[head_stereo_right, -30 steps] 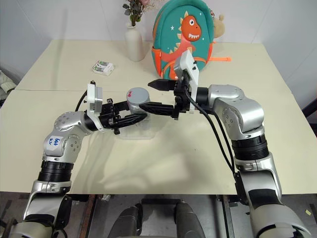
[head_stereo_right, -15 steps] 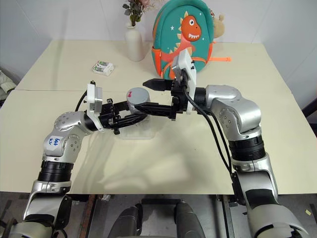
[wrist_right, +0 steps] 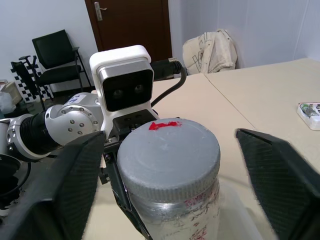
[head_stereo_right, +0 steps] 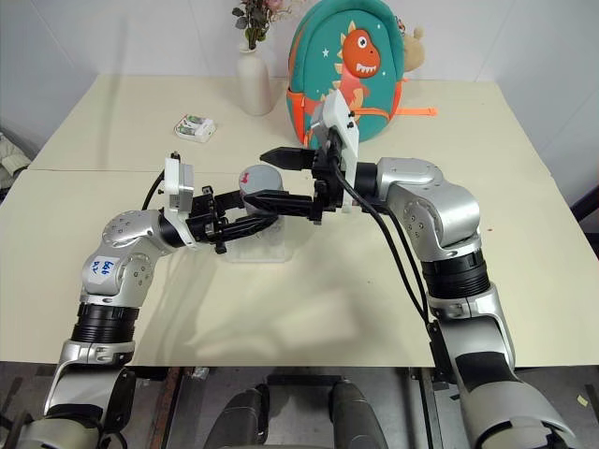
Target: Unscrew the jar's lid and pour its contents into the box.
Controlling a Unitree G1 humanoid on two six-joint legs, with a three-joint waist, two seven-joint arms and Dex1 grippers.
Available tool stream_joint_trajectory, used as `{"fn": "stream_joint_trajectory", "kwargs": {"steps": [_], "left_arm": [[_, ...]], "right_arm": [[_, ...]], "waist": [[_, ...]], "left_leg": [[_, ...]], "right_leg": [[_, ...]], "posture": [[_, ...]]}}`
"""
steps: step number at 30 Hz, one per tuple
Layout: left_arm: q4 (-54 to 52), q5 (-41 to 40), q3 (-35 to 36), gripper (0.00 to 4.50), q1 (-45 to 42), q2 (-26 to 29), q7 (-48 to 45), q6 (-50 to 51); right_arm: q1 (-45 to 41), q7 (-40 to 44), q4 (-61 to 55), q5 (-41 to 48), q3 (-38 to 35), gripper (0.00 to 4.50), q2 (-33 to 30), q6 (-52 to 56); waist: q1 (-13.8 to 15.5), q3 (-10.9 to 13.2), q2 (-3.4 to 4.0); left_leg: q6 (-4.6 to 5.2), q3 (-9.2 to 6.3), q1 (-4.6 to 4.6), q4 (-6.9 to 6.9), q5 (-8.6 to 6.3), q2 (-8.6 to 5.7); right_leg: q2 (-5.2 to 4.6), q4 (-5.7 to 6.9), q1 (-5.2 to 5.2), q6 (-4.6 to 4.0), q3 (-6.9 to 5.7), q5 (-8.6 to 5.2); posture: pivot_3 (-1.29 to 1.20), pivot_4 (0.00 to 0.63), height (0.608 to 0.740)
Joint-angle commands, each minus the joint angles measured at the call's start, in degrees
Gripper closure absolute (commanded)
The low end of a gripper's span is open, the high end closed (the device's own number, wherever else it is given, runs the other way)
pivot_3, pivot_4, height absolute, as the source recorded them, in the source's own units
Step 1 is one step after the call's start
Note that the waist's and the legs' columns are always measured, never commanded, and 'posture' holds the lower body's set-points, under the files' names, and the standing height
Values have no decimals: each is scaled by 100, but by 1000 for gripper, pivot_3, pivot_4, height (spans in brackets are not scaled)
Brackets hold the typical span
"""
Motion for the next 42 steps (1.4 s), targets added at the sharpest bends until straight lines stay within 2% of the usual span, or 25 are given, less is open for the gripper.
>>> {"fn": "stream_joint_trajectory", "kwargs": {"steps": [1,2,3,10,15,18,21,24,26,29,31,37,39,42], "left_arm": [[-209,-86,94,2412,1,38,15,-57],[-212,-88,96,2412,2,36,19,-57],[-213,-87,97,2412,3,36,22,-59],[-230,-94,109,2412,26,50,34,-55],[-272,-90,96,2412,77,98,-4,6],[-303,-118,99,2412,100,124,-8,71],[-326,-136,107,2412,111,139,5,123],[-393,-199,148,2412,135,167,36,217],[-417,-206,194,2412,145,191,56,226],[-420,-227,260,2412,138,222,88,246],[-402,-252,277,2412,124,226,82,276],[-311,-277,276,2412,-42,146,80,329],[-313,-285,279,2412,-72,143,73,350],[-304,-301,315,2412,-109,169,61,391]], "right_arm": [[-77,55,-132,14,25,1572,34,-59],[-75,63,-130,15,36,1905,33,-64],[-74,66,-126,13,45,1970,33,-69],[-201,-12,-140,165,-106,1969,132,-18],[-550,-461,-274,1137,-909,1969,432,628],[-612,-679,-260,1284,-1201,1969,371,665],[-445,-802,-248,1028,-1276,1969,176,371],[-31,-963,-160,412,-1253,1969,-87,-366],[397,-1208,114,7,-1421,1969,-260,-894],[1228,-1148,533,-498,-1464,1969,-594,-1608],[1565,-1132,841,-457,-1610,1969,-569,-1786],[2102,-1383,2279,-1328,-1433,1969,-420,-3308],[2101,-1418,2527,-1329,-1505,1969,-347,-3459],[2304,-1308,2245,-1315,-1347,1969,-230,-3389]], "waist": [[1,0,0],[3,0,0],[4,0,0],[-1,0,0],[-2,2,3],[6,6,9],[19,5,8],[24,5,7],[20,5,8],[38,5,7],[25,5,7],[-115,5,8],[-139,5,8],[-149,5,8]], "left_leg": [[0,0,0,0,0,0],[0,0,0,0,0,0],[0,0,0,0,0,0],[0,0,0,0,0,0],[0,-1,0,-1,0,1],[0,-1,0,-2,0,0],[0,-3,0,-5,0,0],[0,-1,-1,-4,0,-3],[1,3,-4,-4,0,-4],[1,2,-4,-9,-1,-4],[1,6,-4,-13,-1,-5],[2,16,9,-18,2,-2],[2,15,9,-11,3,-3],[1,16,9,-5,3,-4]], "right_leg": [[0,0,0,0,0,0],[0,0,0,0,0,0],[0,0,0,0,0,0],[0,0,0,0,0,0],[0,0,0,0,0,0],[-2,1,-1,0,-1,0],[-2,-7,2,0,-4,0],[-4,-10,4,0,-3,0],[-5,-10,1,1,1,0],[-4,-14,1,2,0,-1],[-4,-17,1,2,3,-1],[3,-3,-1,3,16,-1],[3,-1,1,5,17,1],[3,3,1,8,21,2]], "posture": [[0,150,740],[0,150,740],[0,150,740],[0,150,740],[0,150,740],[0,150,740],[0,150,740],[0,150,740],[0,150,740],[0,150,740],[0,150,740],[0,150,740],[0,150,740],[0,150,740]]}}
